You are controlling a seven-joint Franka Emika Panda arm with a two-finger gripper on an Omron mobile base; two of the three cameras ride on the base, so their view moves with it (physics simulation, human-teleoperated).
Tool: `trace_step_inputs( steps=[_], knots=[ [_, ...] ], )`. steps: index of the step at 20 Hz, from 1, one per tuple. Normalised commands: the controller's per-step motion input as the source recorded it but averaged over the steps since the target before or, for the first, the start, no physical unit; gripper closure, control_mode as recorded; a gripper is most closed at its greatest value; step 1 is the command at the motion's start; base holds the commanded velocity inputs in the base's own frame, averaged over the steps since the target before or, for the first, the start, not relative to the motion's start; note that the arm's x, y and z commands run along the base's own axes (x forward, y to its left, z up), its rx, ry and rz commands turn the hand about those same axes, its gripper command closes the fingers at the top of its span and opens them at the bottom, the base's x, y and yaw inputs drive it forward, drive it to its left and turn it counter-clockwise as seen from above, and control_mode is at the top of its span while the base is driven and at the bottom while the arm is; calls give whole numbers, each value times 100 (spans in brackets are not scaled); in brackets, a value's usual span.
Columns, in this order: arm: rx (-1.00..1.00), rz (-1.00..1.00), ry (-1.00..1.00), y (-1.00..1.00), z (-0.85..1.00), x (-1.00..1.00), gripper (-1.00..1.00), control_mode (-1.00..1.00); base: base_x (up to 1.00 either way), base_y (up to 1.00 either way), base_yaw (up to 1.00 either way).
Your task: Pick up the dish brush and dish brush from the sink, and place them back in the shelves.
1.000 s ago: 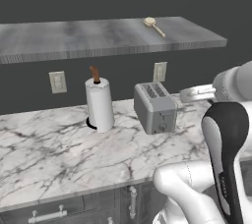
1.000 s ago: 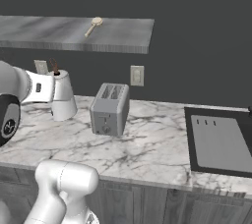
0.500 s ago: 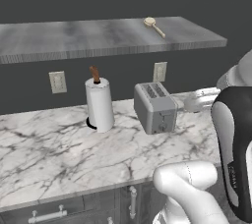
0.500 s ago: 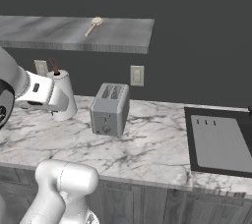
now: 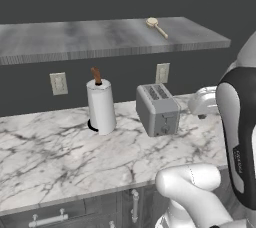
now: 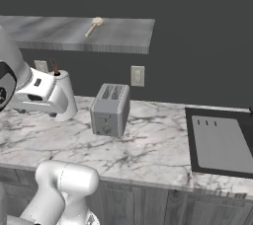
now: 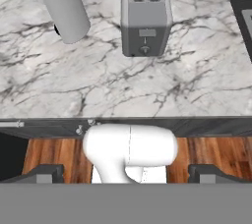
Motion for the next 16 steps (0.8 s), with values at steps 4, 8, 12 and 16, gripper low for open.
trace_step_inputs(
  steps=[4,8,12,16],
  knots=[
    [0,0,1,0,-14,-3,-100,-100,0,0,0],
    [-1,0,0,0,-14,-2,-100,100,-10,-2,0],
    [0,0,0,0,0,0,-100,100,-44,-51,0],
    [0,0,0,0,0,0,-100,100,-39,-73,1]
  ],
)
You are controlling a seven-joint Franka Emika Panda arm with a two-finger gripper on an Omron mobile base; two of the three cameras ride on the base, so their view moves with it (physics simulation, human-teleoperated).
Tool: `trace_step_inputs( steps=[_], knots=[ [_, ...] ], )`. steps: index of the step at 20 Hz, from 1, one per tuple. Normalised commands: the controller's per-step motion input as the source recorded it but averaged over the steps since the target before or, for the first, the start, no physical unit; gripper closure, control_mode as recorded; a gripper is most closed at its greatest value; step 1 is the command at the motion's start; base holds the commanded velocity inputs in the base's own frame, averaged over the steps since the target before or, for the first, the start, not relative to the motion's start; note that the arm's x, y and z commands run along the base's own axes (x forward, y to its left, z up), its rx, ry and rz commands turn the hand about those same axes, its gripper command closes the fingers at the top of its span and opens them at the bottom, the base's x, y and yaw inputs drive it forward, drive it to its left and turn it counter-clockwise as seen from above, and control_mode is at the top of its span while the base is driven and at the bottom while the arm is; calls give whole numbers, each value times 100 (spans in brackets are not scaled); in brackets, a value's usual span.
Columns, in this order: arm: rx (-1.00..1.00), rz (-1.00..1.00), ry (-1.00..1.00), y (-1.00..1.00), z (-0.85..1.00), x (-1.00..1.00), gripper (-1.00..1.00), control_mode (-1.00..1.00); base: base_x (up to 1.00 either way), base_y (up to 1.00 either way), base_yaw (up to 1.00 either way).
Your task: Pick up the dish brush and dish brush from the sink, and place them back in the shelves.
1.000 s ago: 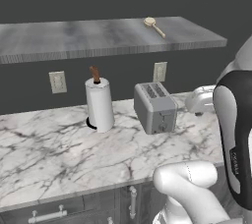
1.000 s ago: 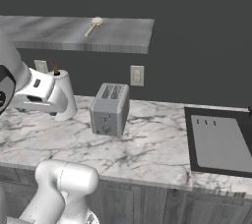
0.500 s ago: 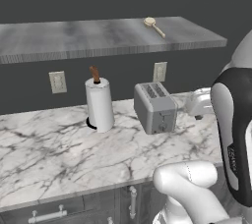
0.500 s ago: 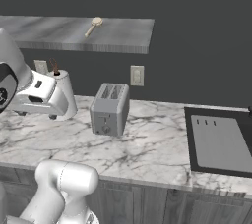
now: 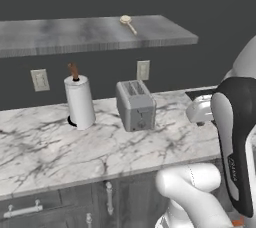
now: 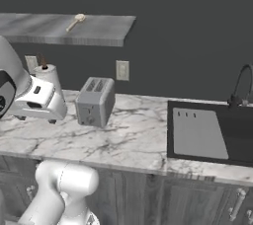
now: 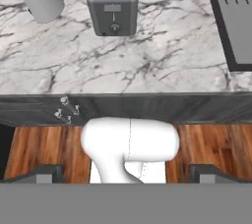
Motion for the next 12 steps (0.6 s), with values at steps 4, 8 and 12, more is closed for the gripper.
trace_step_inputs(
  steps=[4,8,12],
  knots=[
    [0,0,0,0,0,0,-100,100,-33,-80,1],
    [0,0,0,0,0,0,-100,100,-30,-89,1],
    [0,0,0,0,0,0,-100,100,-26,-89,0]
  ],
)
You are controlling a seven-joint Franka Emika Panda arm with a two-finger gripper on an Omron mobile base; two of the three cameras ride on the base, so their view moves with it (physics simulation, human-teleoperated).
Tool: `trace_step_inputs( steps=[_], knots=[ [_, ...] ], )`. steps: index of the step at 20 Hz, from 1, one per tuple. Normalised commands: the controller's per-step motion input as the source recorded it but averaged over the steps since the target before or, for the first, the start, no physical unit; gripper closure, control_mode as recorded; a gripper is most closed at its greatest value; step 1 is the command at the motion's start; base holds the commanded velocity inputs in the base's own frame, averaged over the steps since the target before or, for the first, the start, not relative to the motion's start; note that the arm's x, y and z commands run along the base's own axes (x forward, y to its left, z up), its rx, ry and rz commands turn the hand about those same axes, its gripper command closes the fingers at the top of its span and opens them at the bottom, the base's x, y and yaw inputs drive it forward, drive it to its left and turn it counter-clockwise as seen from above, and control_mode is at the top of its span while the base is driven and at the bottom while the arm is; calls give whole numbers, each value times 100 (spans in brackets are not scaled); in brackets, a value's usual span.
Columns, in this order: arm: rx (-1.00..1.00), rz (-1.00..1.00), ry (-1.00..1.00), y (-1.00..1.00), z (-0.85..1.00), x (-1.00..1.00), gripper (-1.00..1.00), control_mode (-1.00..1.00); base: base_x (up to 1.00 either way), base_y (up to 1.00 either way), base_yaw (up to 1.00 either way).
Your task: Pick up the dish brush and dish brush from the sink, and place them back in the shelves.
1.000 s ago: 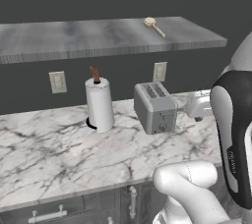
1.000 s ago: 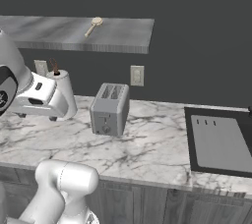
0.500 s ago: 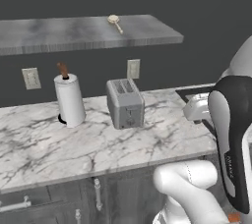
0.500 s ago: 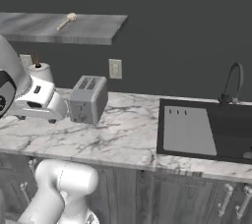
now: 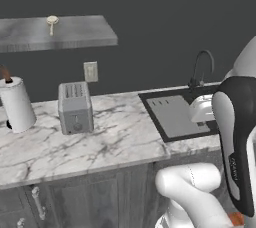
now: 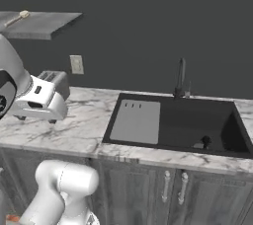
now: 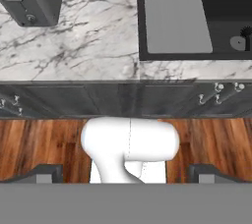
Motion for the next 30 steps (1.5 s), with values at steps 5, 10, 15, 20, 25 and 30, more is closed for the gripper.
trace_step_inputs(
  steps=[5,10,15,20,25,30],
  knots=[
    [0,0,0,0,0,0,-100,100,-14,-85,0],
    [0,0,0,0,0,0,-100,100,-7,-84,0],
    [0,0,0,0,0,0,-100,100,-5,-77,0],
    [0,0,0,0,0,0,-100,100,0,-57,0],
    [0,0,0,0,0,0,-100,100,5,-44,0],
    [0,0,0,0,0,0,-100,100,28,-26,0]
  ],
)
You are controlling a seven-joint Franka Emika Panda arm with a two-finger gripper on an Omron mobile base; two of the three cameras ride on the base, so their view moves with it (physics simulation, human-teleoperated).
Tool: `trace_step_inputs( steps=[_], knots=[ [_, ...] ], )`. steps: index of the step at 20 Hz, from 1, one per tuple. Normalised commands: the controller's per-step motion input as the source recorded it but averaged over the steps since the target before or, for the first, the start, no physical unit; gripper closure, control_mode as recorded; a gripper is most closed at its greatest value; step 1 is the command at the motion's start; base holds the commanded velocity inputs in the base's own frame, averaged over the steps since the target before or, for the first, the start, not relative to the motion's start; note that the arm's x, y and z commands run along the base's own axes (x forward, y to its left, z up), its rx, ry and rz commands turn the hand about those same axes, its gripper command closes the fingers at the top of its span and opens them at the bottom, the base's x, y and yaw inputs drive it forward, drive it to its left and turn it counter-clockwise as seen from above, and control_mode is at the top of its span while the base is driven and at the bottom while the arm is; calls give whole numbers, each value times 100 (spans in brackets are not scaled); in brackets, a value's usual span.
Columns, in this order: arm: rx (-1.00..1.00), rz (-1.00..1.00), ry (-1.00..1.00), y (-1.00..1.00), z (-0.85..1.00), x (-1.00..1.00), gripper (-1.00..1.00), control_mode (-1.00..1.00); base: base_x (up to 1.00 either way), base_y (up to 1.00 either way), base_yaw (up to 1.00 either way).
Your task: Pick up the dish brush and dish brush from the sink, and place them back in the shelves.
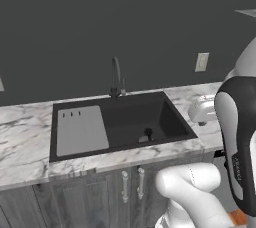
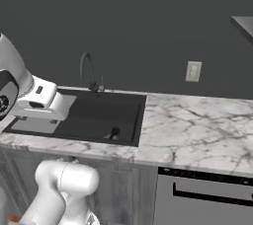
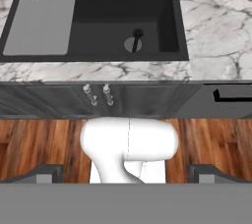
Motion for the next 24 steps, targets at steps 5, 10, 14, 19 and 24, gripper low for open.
trace_step_inputs(
  steps=[5,10,14,19,24],
  knots=[
    [0,0,0,0,0,0,-100,100,47,-2,0],
    [0,0,0,0,0,0,-100,100,58,0,0],
    [0,0,0,0,0,0,-100,100,50,0,0],
    [0,0,0,0,0,0,-100,100,40,-1,-6],
    [0,-9,0,-2,-15,43,-100,-100,0,0,0]
  ],
)
